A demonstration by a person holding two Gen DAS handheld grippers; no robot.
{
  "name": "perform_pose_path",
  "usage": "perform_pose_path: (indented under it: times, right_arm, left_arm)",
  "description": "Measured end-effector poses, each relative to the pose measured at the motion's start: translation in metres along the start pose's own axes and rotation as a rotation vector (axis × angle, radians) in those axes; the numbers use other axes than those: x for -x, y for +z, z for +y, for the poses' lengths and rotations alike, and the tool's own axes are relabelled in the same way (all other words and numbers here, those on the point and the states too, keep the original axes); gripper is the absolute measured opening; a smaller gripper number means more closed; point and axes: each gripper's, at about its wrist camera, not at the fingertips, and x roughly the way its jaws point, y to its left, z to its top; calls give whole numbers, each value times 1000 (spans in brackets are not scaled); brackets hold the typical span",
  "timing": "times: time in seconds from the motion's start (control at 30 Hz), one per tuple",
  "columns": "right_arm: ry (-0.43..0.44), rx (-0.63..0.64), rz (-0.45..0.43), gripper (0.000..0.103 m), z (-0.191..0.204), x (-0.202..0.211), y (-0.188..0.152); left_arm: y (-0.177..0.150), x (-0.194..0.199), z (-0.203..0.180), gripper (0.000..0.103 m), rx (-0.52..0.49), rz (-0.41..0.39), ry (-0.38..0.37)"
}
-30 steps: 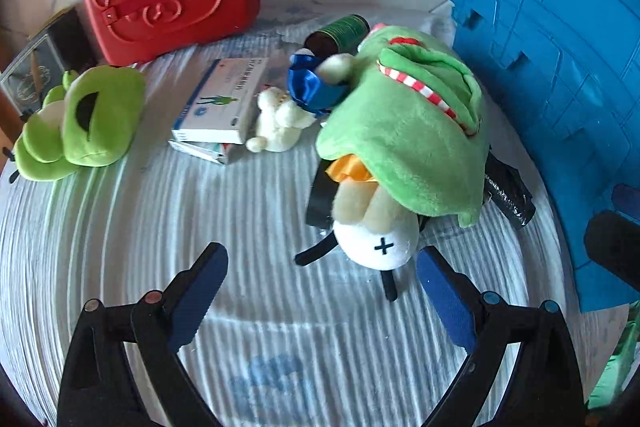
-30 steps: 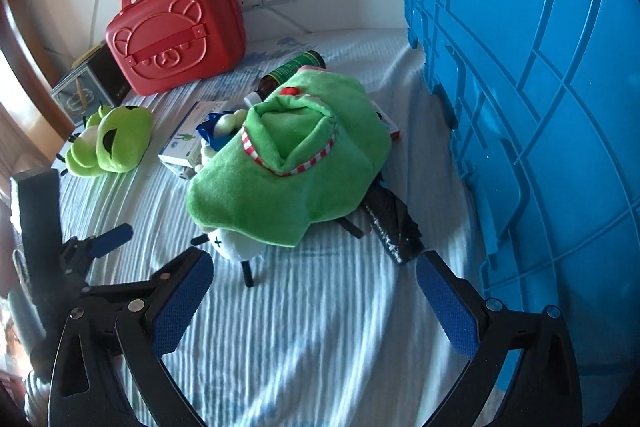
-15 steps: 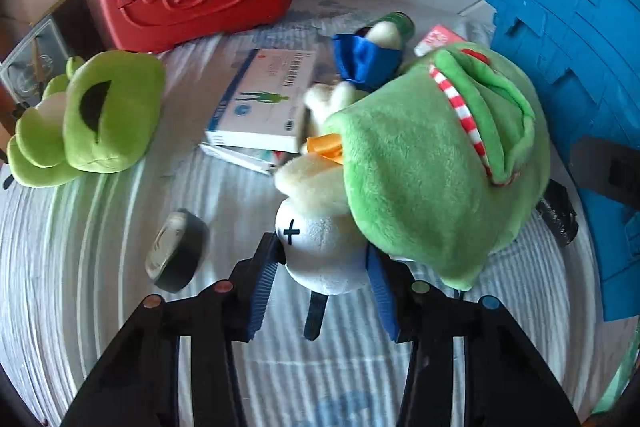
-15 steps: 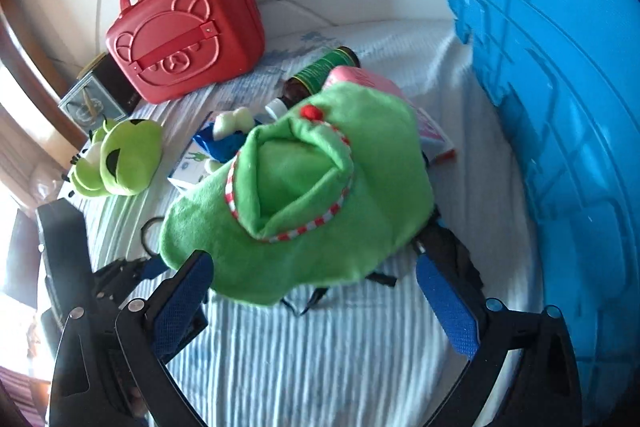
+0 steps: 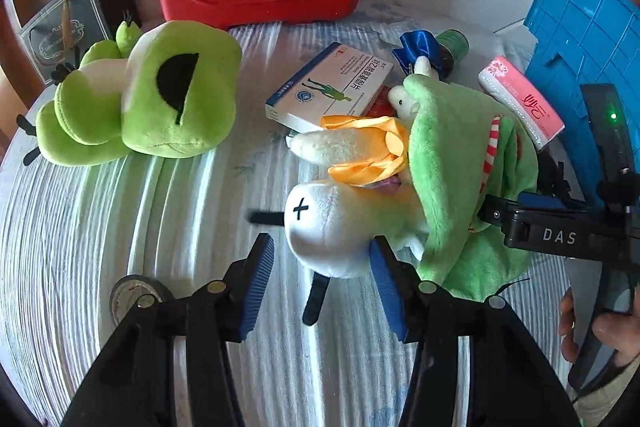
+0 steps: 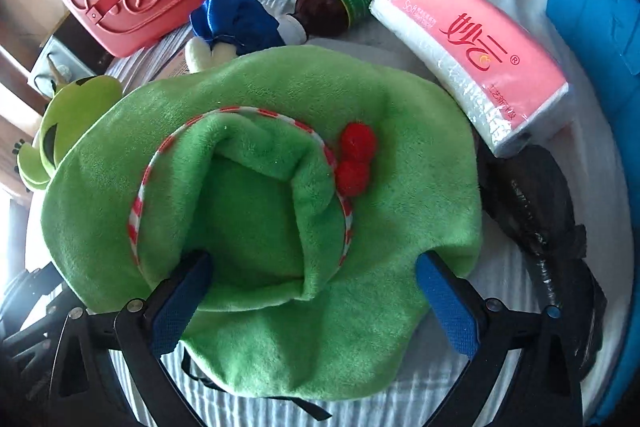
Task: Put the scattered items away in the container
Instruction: 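Reach left tool to the white x-eyed plush while right tool reaches the green frog-hat plush, then grasp the white plush with left tool while right tool grasps the green frog-hat plush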
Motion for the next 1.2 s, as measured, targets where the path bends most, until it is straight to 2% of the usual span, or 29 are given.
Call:
perform_pose_path:
  times: [0.03, 0.1, 0.2, 0.27, 0.3, 0.33, 0.37, 0.4, 0.5, 0.57, 0.6, 0.73, 0.9, 1.03, 1.07, 1.1, 1.13, 1.2]
  right_arm:
    - [-8, 8, 4, 103, 1, -1, 0]
    - [-22, 26, 9, 103, 4, -2, -2]
    - [-53, 57, 4, 99, 8, -2, -5]
    - [-106, 85, -1, 85, 11, 0, -7]
    - [-124, 91, -9, 70, 11, 3, -9]
    - [-121, 91, -12, 61, 10, 6, -12]
    - [-111, 88, -11, 57, 8, 8, -14]
    - [-105, 84, -11, 49, 6, 11, -17]
    - [-104, 67, -2, 35, -2, 20, -27]
    - [-130, 54, 7, 18, -10, 28, -37]
    - [-146, 43, 12, 16, -15, 32, -42]
    - [-153, -9, 27, 16, -35, 49, -70]
    - [-91, 6, 27, 17, -20, 68, -92]
    - [-68, 18, 15, 42, -6, 77, -99]
    - [-63, 21, 12, 44, -3, 80, -101]
    - [-56, 24, 9, 49, 0, 82, -102]
    - [-52, 27, 6, 56, 3, 84, -102]
    - [-44, 38, -1, 67, 14, 88, -102]
  left_arm:
    - [-1, 2, 4, 60, 3, 3, 14]
    - [-3, 3, 11, 65, 17, -2, 41]
    - [-1, 0, 15, 65, 41, -5, 1]
    - [4, -8, 12, 68, 41, -3, -29]
    - [6, -11, 10, 68, 40, 0, -55]
    - [8, -15, 6, 68, 35, 0, -84]
    - [8, -19, 2, 66, 30, 0, -101]
    - [7, -23, -4, 49, 23, 7, -96]
    - [2, -18, -12, 46, 16, 0, -59]
    - [-9, -10, -8, 45, 37, 8, -38]
    - [-17, -5, -3, 45, 44, 12, -25]
    - [-55, 19, 14, 45, 48, 27, 35]
    - [-77, 39, 23, 49, 61, 61, 64]
    - [-78, 69, 19, 55, 16, 17, 118]
    - [-78, 76, 17, 59, -4, 2, 130]
    - [-77, 82, 17, 69, -14, -12, 137]
    - [-77, 86, 18, 74, -14, -23, 142]
    - [-76, 89, 22, 74, -9, -28, 143]
